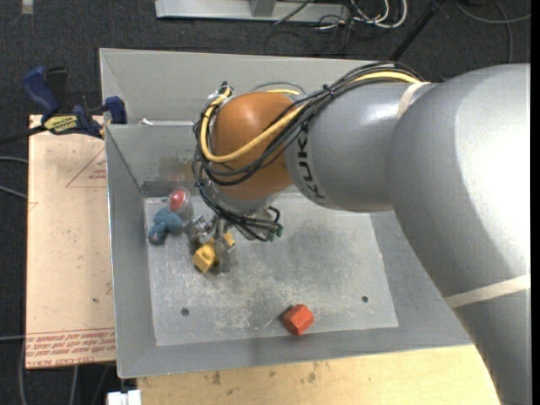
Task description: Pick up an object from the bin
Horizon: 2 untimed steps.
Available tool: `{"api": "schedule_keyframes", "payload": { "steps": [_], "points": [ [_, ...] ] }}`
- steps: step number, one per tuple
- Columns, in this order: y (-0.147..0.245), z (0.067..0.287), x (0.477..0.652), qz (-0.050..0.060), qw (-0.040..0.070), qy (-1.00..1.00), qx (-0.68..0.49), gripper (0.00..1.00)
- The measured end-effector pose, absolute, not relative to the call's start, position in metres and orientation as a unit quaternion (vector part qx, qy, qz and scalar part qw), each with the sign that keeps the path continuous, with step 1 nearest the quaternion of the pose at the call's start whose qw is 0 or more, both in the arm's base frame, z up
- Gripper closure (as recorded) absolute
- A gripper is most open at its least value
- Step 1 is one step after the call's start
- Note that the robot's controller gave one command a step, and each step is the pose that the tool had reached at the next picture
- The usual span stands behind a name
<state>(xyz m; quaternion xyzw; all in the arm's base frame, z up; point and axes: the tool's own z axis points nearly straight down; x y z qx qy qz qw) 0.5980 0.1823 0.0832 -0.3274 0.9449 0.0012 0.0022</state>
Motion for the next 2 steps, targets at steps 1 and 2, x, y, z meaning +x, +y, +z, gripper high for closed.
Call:
{"api": "schedule_keyframes", "payload": {
  "steps": [1, 2],
  "points": [
    [0.184, 0.115, 0.599, 0.001, 0.003, 0.945, -0.327, 1.00],
    [0.185, 0.177, 0.601, 0.000, 0.005, 0.945, -0.326, 1.00]
  ]
}}
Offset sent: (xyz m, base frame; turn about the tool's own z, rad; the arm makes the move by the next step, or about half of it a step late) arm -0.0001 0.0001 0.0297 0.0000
